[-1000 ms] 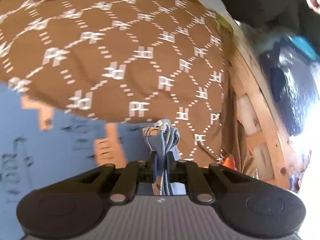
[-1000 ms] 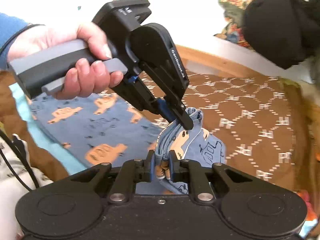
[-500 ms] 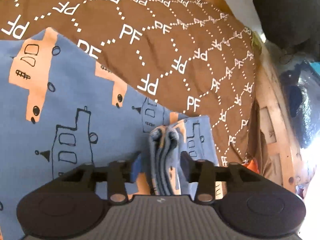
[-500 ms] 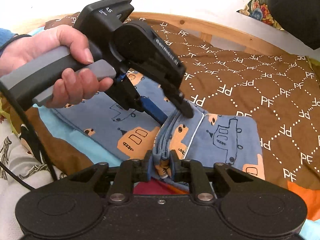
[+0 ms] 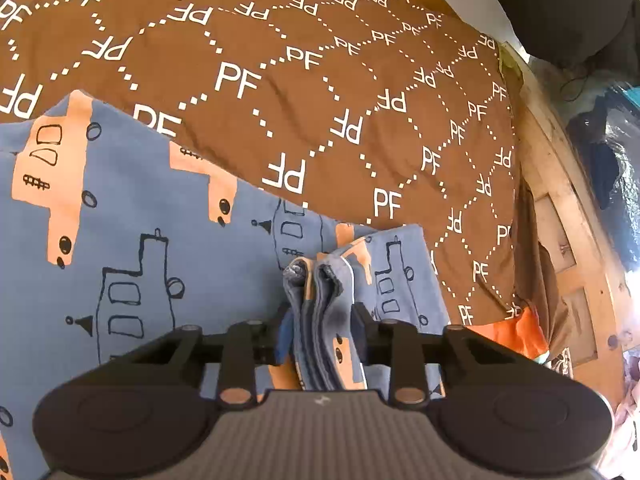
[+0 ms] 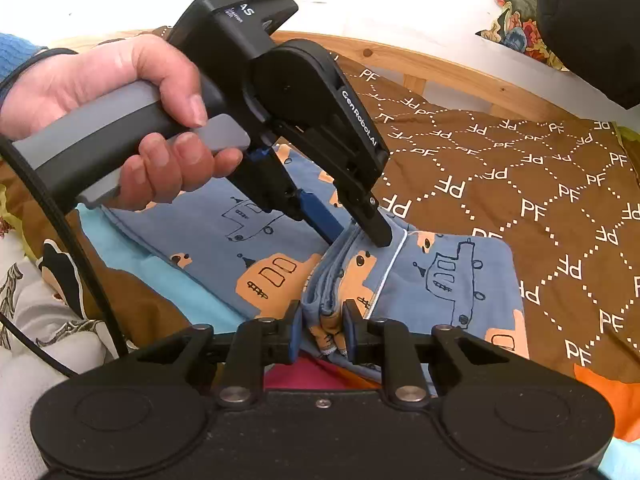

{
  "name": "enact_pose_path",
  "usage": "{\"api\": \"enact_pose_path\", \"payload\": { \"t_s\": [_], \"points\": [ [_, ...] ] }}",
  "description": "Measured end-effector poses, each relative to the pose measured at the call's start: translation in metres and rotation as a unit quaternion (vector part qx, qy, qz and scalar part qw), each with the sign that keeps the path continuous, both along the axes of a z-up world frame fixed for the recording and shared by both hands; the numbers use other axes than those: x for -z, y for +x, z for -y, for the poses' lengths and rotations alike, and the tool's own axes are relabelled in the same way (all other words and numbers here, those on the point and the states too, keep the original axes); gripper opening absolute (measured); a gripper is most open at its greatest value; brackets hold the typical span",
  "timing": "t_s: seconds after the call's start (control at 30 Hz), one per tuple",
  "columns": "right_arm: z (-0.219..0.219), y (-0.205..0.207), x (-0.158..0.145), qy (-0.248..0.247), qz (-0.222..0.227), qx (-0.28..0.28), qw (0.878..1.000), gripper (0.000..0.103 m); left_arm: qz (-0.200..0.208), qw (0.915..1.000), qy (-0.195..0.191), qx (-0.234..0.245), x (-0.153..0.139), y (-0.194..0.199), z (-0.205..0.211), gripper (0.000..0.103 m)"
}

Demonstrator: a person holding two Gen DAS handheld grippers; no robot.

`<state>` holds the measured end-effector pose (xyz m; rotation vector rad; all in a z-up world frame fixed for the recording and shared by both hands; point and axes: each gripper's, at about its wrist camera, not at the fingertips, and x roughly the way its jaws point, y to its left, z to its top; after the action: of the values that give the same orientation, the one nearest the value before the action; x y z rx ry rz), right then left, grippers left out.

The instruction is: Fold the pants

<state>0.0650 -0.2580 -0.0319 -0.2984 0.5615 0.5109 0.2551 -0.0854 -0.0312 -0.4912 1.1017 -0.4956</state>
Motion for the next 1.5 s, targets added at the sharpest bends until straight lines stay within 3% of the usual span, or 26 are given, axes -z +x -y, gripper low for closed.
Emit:
{"api": "enact_pose_path", "payload": {
  "t_s": [0.13, 0.33, 0.67, 0.9, 1.5],
  "points": [
    [-0.001, -0.001, 0.000, -0.002, 0.002, 0.001, 1.000, 0.022, 0.003, 0.9999, 0.010, 0.002, -0.002, 0.000, 0.002, 0.017],
    [-0.002, -0.003, 0.001, -0.007, 0.006, 0.000, 1.000, 0.021, 0.007, 0.9998, 0.019, 0.007, -0.002, 0.001, 0.003, 0.011],
    [-0.001, 0.000, -0.009, -0.008, -0.004, 0.000, 1.000, 0.015, 0.019, 0.9996, 0.009, 0.018, -0.010, 0.000, 0.001, 0.009],
    [-0.007, 0.009, -0.018, 0.021, -0.033, 0.009, 0.999, 0.014, 0.020, 0.9995, 0.004, 0.025, -0.013, 0.004, -0.012, 0.009],
    [-0.072, 0.023, -0.033, 0.056, -0.067, -0.047, 0.995, 0.014, 0.034, 0.9994, -0.002, -0.001, -0.021, -0.001, -0.093, 0.009]
  ]
}}
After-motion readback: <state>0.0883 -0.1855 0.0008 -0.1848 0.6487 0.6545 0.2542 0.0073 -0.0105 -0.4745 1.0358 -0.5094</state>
